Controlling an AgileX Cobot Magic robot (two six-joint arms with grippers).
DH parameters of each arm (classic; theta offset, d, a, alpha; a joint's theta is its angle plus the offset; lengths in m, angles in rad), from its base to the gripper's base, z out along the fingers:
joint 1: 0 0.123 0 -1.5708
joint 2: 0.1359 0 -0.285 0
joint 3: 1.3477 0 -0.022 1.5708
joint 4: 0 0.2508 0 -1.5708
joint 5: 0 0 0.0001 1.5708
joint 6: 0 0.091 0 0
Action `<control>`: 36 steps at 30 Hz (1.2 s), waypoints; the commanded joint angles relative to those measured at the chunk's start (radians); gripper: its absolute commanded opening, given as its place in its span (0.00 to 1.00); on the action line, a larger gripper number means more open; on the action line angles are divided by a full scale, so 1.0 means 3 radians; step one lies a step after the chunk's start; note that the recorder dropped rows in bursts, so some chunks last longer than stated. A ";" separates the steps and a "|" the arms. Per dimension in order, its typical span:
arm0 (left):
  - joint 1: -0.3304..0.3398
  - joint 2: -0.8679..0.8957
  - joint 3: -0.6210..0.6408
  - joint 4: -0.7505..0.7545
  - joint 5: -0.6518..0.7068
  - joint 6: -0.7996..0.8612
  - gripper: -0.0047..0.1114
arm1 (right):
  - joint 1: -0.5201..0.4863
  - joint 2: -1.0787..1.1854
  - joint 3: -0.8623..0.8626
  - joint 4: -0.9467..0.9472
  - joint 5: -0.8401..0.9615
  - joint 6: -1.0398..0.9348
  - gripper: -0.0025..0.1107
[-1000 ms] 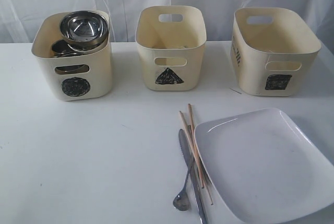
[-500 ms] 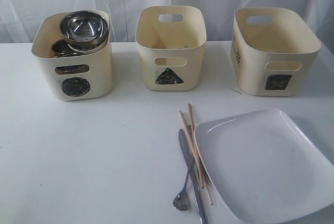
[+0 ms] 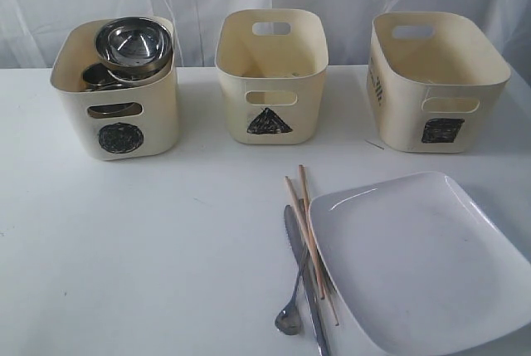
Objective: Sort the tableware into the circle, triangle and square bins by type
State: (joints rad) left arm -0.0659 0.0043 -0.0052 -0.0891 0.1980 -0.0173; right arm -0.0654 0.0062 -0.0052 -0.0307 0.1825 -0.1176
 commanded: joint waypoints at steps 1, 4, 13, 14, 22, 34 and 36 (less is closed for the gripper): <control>0.0022 -0.0014 0.0017 -0.0019 -0.0020 -0.0022 0.04 | -0.0014 -0.0021 0.0017 0.0418 -0.0488 -0.0027 0.02; 0.0038 -0.0014 0.0017 -0.0019 -0.0020 -0.0022 0.04 | -0.0014 -0.0021 0.0017 0.0682 -0.0608 0.0080 0.02; 0.0363 -0.0014 0.0017 -0.0019 -0.0020 -0.0020 0.04 | -0.0014 -0.0021 0.0017 0.0739 -0.0997 0.0353 0.02; 0.0379 -0.0014 0.0017 -0.0019 -0.0020 -0.0020 0.04 | -0.0014 -0.0021 0.0017 0.0739 -0.0997 0.0353 0.02; 0.0408 -0.0014 0.0017 -0.0019 -0.0020 -0.0020 0.04 | -0.0014 -0.0021 0.0017 0.0739 -0.1149 0.0353 0.02; 0.0408 -0.0014 0.0017 -0.0019 -0.0020 -0.0020 0.04 | -0.0014 -0.0021 0.0017 0.0732 -0.1261 0.1230 0.02; 0.0408 -0.0014 0.0017 -0.0019 -0.0020 -0.0020 0.04 | -0.0014 -0.0021 0.0017 0.0732 -0.1237 0.1336 0.02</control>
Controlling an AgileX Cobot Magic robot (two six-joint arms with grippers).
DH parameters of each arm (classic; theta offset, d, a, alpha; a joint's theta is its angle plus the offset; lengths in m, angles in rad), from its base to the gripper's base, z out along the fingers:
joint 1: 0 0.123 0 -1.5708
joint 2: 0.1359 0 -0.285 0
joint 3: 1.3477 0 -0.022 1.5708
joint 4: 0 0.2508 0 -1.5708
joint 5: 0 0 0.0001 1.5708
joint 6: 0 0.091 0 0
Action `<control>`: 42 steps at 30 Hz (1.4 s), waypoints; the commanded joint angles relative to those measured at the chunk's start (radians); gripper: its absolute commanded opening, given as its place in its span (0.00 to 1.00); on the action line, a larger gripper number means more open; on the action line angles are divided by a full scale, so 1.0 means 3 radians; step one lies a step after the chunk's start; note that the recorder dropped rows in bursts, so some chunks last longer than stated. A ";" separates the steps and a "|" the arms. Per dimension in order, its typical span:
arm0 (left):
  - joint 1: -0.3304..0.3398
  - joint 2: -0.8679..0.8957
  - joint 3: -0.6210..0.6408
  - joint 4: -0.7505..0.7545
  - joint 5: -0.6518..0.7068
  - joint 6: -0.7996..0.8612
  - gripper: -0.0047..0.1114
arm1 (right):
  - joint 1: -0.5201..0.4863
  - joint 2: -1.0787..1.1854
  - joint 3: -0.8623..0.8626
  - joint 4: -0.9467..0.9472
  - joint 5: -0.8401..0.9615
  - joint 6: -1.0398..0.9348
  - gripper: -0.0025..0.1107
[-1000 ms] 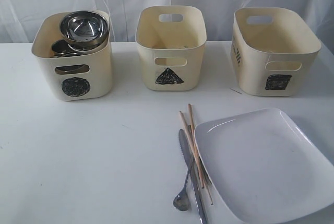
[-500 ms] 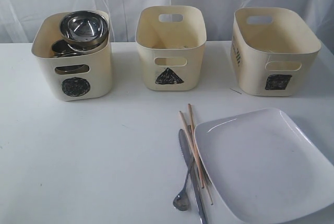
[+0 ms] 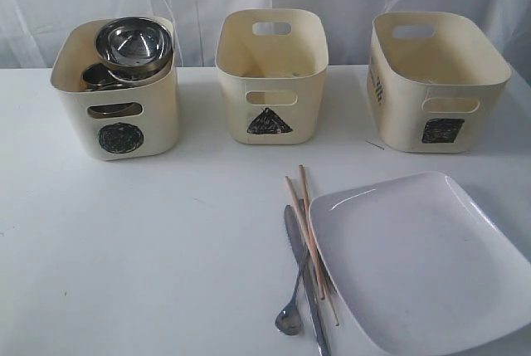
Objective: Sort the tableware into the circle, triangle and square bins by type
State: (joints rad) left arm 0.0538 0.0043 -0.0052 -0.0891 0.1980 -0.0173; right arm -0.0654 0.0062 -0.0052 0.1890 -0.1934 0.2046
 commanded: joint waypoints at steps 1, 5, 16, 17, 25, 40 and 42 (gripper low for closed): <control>0.0009 -0.0014 0.0017 -0.0019 -0.0020 -0.0020 0.04 | -0.0014 -0.0021 0.0017 0.0000 0.0016 0.0323 0.02; 0.0009 -0.0014 0.0017 -0.0019 -0.0020 -0.0020 0.04 | -0.0014 -0.0021 0.0017 0.0000 0.0069 0.0576 0.02; 0.0009 -0.0014 0.0017 -0.0019 -0.0020 -0.0020 0.04 | -0.0014 -0.0021 -0.0288 0.0000 0.0997 0.0642 0.24; 0.0009 -0.0014 0.0017 -0.0019 -0.0020 -0.0020 0.04 | -0.0014 -0.0021 -0.0358 0.0000 0.1056 0.0585 0.27; 0.0009 -0.0014 0.0017 -0.0019 -0.0020 -0.0020 0.04 | -0.0014 0.0278 -0.1206 0.0070 0.2587 -0.0046 0.34; 0.0009 -0.0014 0.0017 -0.0019 -0.0020 -0.0020 0.04 | -0.0014 0.2255 -0.2556 0.0405 0.3845 -0.1043 0.34; 0.0009 -0.0014 0.0017 -0.0019 -0.0020 -0.0020 0.04 | -0.0014 0.2524 -0.2593 0.0516 0.3839 -0.1059 0.34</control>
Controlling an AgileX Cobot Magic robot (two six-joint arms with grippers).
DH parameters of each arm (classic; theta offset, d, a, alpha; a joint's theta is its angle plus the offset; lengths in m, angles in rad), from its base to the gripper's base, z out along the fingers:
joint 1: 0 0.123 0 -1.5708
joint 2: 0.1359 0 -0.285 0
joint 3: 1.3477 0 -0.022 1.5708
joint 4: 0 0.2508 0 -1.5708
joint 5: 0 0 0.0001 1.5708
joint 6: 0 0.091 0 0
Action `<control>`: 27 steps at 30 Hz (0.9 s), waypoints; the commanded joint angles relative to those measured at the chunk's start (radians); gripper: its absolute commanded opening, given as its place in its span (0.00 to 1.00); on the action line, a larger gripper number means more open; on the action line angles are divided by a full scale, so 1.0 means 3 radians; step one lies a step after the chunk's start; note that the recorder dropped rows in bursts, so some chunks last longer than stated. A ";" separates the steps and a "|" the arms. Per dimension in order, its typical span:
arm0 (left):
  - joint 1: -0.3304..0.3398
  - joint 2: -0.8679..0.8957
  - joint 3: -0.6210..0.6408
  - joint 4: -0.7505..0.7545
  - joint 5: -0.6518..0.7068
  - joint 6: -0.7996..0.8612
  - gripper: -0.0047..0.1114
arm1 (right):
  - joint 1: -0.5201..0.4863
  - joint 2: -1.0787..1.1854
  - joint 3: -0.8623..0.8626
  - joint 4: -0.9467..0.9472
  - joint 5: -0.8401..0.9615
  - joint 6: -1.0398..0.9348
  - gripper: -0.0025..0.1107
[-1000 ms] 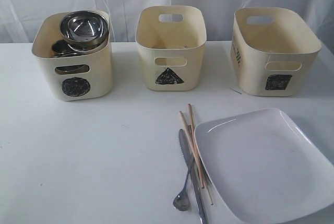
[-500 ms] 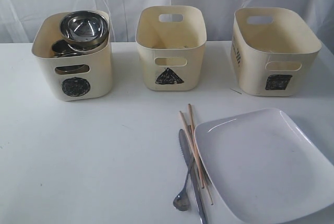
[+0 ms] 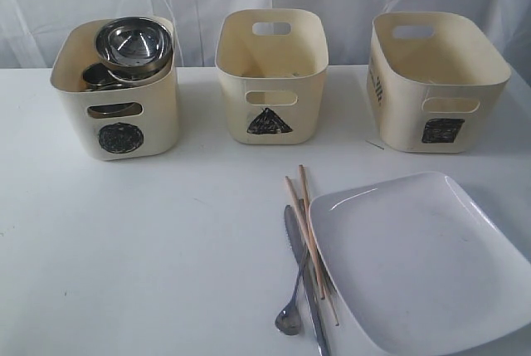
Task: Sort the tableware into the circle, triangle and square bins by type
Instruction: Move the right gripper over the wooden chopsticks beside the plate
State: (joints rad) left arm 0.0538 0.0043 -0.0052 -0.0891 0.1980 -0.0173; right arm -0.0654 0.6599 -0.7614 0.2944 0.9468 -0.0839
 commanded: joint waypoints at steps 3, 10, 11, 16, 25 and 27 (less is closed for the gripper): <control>0.0009 -0.0014 0.0017 -0.0019 -0.0020 -0.0020 0.04 | -0.0014 0.0628 -0.0076 0.0232 -0.0049 -0.0183 0.42; 0.0010 -0.0014 0.0017 -0.0019 -0.0014 -0.0020 0.04 | -0.0014 0.0999 -0.0076 0.0623 -0.0111 -0.0631 0.50; 0.0010 -0.0014 0.0017 -0.0019 -0.0014 -0.0020 0.04 | -0.0014 0.1038 -0.0076 0.0766 -0.0111 -0.0728 0.50; 0.0010 -0.0014 0.0017 -0.0019 -0.0014 -0.0020 0.04 | -0.0014 0.1303 -0.0076 0.1118 -0.0119 -0.1148 0.50; 0.0010 -0.0014 0.0017 -0.0019 -0.0014 -0.0014 0.04 | 0.0801 0.2036 -0.0566 0.1103 -0.0528 -0.1365 0.50; 0.0010 -0.0014 0.0017 -0.0019 -0.0014 -0.0014 0.04 | 0.0898 0.2311 -0.0783 0.0978 -0.0612 -0.1342 0.50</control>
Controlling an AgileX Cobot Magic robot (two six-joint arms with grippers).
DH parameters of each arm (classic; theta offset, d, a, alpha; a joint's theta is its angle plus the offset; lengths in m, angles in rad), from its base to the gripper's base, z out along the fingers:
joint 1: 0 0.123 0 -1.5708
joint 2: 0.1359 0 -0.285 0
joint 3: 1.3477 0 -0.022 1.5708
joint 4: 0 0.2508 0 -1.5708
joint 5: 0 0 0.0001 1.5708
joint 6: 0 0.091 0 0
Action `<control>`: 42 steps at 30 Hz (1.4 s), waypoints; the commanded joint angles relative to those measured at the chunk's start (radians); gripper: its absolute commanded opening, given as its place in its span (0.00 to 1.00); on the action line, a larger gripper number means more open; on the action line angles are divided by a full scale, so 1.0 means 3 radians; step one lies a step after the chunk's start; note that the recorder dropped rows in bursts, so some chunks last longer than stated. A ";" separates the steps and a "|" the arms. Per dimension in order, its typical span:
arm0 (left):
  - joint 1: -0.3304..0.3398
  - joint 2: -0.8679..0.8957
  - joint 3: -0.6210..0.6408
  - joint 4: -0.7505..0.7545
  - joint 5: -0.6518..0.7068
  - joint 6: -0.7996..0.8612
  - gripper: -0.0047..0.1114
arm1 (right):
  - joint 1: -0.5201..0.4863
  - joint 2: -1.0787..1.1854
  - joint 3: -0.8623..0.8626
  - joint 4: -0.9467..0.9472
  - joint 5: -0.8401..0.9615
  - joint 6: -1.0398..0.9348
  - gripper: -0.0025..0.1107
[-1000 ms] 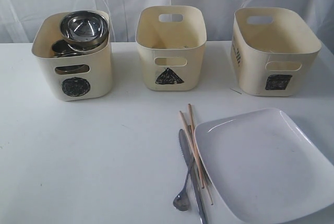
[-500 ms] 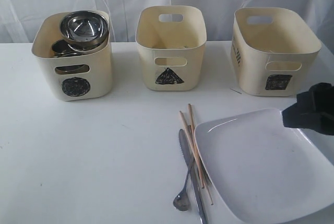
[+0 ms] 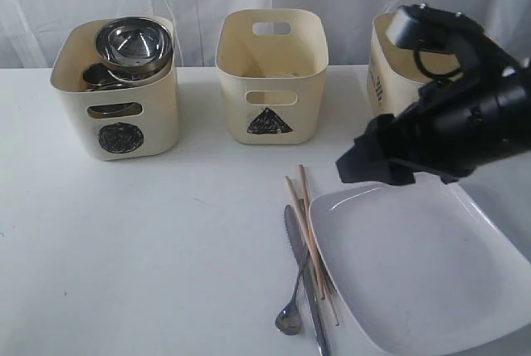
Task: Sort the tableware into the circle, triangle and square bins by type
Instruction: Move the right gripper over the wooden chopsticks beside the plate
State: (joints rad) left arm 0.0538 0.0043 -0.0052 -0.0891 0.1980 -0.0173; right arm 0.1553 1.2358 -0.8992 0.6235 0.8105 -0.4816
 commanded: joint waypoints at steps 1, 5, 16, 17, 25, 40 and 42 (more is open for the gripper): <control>0.0010 -0.0014 0.0017 -0.0019 -0.0014 -0.0014 0.04 | 0.0181 0.0488 -0.0401 -0.0136 -0.0191 -0.0001 0.50; 0.0010 -0.0014 0.0017 -0.0019 -0.0014 -0.0014 0.04 | 0.0181 0.1054 -0.0862 -0.0244 -0.0241 0.0235 0.50; 0.0010 -0.0014 0.0017 -0.0019 -0.0014 -0.0014 0.04 | 0.0314 0.1831 -0.1511 -0.0322 -0.0063 0.0423 0.50; 0.0010 -0.0014 0.0017 -0.0019 -0.0014 -0.0014 0.04 | 0.0321 0.1867 -0.1539 -0.0400 -0.0063 0.0464 0.50; 0.0010 -0.0014 0.0017 -0.0019 -0.0014 -0.0014 0.04 | 0.0343 0.2062 -0.1577 -0.1078 -0.0095 0.1138 0.50; 0.0010 -0.0014 0.0017 -0.0019 -0.0014 -0.0014 0.04 | 0.0343 0.2402 -0.1587 -0.1125 -0.0381 0.1184 0.50; 0.0010 -0.0014 0.0017 -0.0019 -0.0014 -0.0014 0.04 | 0.0343 0.2436 -0.1593 -0.1125 -0.0404 0.1184 0.50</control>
State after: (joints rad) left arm 0.0538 0.0043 -0.0052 -0.0891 0.1980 -0.0173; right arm 0.2595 1.9557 -1.3662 0.2900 0.7131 -0.1318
